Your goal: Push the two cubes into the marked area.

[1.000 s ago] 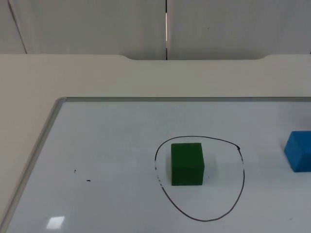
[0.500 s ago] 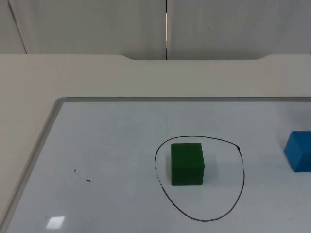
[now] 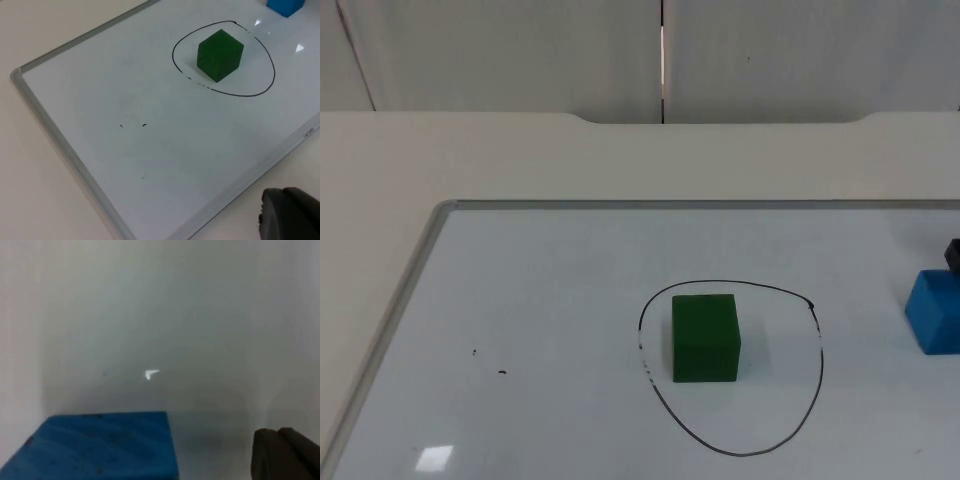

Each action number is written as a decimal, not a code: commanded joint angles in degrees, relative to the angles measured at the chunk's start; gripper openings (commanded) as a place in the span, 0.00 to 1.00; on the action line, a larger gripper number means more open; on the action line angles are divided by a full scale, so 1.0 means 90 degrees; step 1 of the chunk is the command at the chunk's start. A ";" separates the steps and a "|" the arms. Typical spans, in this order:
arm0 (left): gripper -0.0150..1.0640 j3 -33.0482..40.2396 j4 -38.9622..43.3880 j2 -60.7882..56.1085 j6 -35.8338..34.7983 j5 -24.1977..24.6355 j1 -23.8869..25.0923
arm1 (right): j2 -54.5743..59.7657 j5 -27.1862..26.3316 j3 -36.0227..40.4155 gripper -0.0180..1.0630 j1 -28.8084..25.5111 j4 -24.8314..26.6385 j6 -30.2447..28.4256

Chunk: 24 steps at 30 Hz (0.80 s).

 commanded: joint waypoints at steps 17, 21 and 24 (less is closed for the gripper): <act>0.01 0.0346 0.0018 -0.0103 0.0006 -0.0259 -0.0007 | 0.0060 -0.0319 -0.0035 0.02 0.0336 0.0419 -0.0064; 0.01 0.0346 0.0046 -0.0316 0.0006 -0.0163 -0.0007 | 0.0060 -0.0409 -0.0035 0.02 0.0424 0.0386 0.0057; 0.01 0.0346 0.0098 -0.0502 -0.0046 -0.0147 -0.0007 | 0.0060 -0.0378 -0.0035 0.02 0.0424 0.0386 0.0056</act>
